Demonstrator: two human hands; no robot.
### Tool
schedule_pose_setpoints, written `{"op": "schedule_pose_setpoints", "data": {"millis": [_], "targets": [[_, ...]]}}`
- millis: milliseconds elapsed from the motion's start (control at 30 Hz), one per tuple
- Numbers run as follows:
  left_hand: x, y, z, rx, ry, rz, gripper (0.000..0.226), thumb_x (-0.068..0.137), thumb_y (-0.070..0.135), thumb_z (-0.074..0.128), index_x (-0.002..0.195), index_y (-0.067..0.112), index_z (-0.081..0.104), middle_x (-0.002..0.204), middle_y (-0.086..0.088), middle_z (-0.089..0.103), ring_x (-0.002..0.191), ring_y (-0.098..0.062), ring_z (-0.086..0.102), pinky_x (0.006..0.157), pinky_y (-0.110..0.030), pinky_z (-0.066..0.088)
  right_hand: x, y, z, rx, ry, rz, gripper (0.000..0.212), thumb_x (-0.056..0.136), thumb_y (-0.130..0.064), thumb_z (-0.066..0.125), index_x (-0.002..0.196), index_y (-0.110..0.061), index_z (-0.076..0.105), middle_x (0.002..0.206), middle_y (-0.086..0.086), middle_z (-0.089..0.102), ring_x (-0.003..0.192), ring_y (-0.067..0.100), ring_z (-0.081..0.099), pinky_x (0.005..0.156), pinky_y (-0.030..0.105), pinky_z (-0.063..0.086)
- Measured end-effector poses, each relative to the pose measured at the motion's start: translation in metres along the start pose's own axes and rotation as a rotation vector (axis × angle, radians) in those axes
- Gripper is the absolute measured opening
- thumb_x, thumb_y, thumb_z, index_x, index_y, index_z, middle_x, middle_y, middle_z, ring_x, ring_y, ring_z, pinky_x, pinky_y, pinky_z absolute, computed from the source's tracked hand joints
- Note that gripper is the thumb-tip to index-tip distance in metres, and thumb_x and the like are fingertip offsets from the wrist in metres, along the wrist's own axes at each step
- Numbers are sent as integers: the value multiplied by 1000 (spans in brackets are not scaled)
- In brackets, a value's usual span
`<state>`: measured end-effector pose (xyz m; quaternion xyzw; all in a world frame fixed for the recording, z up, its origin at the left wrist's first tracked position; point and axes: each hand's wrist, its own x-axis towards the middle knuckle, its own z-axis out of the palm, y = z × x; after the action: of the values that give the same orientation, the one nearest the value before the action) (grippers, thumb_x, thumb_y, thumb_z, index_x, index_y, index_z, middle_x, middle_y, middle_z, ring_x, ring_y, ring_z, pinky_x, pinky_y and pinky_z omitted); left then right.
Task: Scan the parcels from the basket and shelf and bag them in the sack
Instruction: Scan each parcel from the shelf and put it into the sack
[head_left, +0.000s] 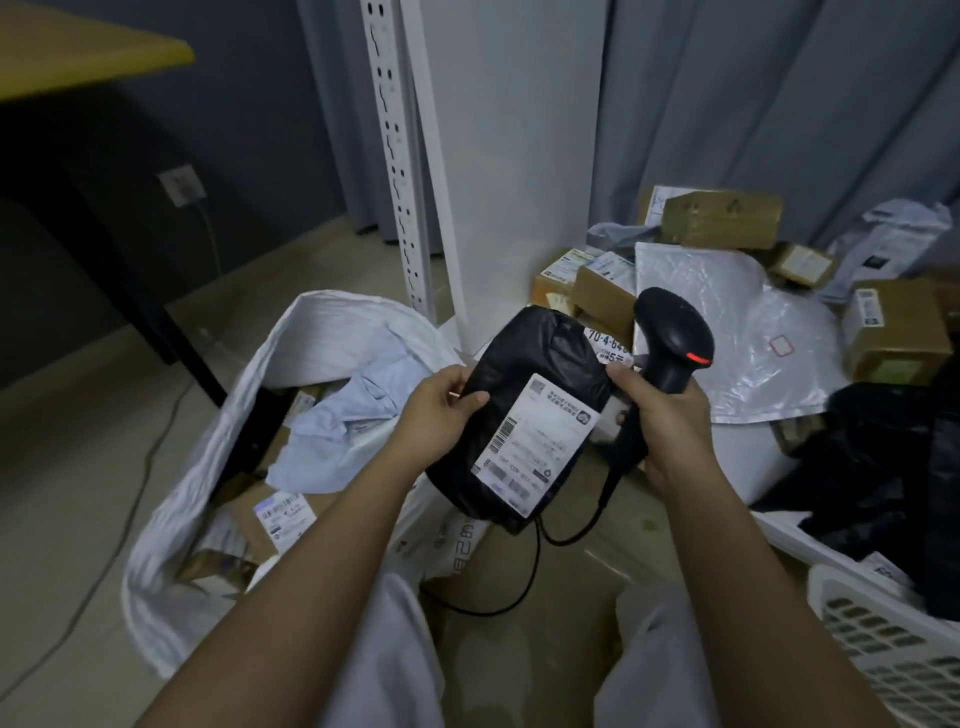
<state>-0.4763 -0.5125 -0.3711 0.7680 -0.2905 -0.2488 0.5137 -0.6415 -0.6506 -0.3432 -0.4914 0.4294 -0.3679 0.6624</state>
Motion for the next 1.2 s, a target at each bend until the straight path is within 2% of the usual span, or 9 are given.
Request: {"op": "schedule_pose_setpoints", "data": {"millis": [167,367,533,600,700,800,900,1000,1200], "targets": [[7,-11,-6,632,143,413,13,93,16,58,97,15,71,92,0,67,88,-21,58,75,-35,46,5,-1,3,-166,98,-273,21,78,-10,79,92,-14,64,81,-4,67,67,0,60,70,22,50],[3,-4,10,798,150,622,17,93,22,57,100,24,73,97,3,63,102,-21,52,103,-39,18,1,16,18,-540,-250,-264,24,72,-8,80,92,-13,67,90,2,72,85,14,68,77,32,54],[3,-1,14,742,408,624,14,85,25,62,95,21,70,124,-4,56,125,-28,43,114,-55,3,-2,20,29,-578,-268,-244,23,76,-6,78,81,-20,60,74,-7,65,71,7,62,63,20,46],[5,2,14,656,538,534,40,84,27,67,122,20,58,147,-13,34,140,-31,24,115,-49,-7,-4,17,30,-392,-235,-162,21,78,-1,76,82,-16,62,72,-4,65,68,9,63,61,19,50],[5,14,6,253,606,245,83,84,44,68,149,18,24,157,-13,9,146,-29,6,116,-45,2,-6,11,30,-232,-225,-126,20,79,1,74,77,-12,60,70,-3,65,65,9,64,64,25,54],[6,22,-2,-305,314,-251,92,85,52,63,153,16,12,155,-1,20,145,-22,19,115,-43,18,-10,5,29,-174,-262,-148,20,80,4,72,78,-11,60,70,-6,65,68,6,65,67,22,55],[14,13,-5,-763,-89,-562,56,95,53,46,138,17,48,136,-4,56,124,-25,53,99,-46,42,-12,5,31,-201,-314,-171,21,81,2,72,76,-14,60,72,-4,65,74,13,64,73,28,55],[19,5,-5,-915,-87,-602,37,104,29,37,130,9,55,126,-13,63,114,-28,61,87,-44,51,-14,4,32,-220,-356,-172,21,81,1,73,76,-15,59,71,0,62,69,15,59,68,28,52],[21,5,-17,-687,189,-338,18,101,10,43,113,12,57,110,-4,66,87,-14,63,69,-28,50,-1,17,27,-391,-138,-146,14,80,-5,73,89,-11,64,77,0,66,68,11,61,67,27,45]]}}
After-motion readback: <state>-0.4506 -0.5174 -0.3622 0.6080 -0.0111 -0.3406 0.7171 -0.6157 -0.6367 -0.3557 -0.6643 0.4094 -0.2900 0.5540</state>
